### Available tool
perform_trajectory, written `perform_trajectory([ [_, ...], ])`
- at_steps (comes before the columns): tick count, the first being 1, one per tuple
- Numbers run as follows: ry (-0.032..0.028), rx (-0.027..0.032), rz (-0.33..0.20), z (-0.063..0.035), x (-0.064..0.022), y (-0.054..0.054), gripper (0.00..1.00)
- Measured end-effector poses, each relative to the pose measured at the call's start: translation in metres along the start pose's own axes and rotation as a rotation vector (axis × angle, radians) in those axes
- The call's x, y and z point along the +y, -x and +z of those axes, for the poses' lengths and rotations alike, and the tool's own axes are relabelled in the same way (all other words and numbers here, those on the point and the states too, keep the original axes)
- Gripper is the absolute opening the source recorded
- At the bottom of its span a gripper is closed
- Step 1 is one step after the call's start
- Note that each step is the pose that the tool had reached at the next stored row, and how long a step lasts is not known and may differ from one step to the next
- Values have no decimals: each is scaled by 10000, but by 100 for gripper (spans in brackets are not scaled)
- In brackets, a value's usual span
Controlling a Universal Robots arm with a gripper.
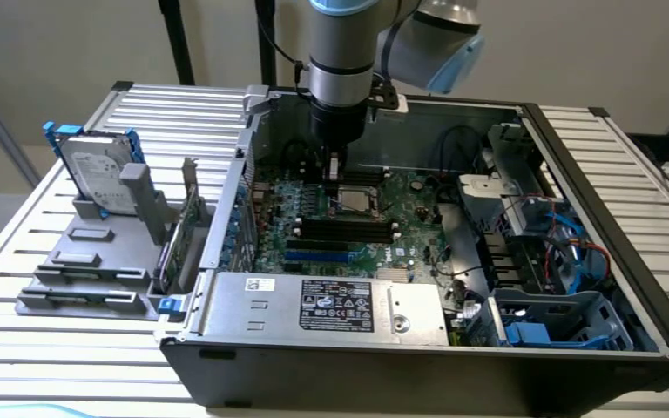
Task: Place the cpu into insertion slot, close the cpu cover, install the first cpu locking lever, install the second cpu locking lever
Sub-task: 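Place the cpu into insertion slot, then close the cpu cover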
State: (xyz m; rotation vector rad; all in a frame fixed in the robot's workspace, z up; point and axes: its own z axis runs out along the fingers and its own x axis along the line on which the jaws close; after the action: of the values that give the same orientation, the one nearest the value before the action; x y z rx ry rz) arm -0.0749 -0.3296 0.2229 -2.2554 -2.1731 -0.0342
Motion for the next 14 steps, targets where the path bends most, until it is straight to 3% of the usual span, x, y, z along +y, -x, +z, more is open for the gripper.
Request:
perform_trajectory([
  [14, 0, 0, 1, 0, -1, 0, 11],
])
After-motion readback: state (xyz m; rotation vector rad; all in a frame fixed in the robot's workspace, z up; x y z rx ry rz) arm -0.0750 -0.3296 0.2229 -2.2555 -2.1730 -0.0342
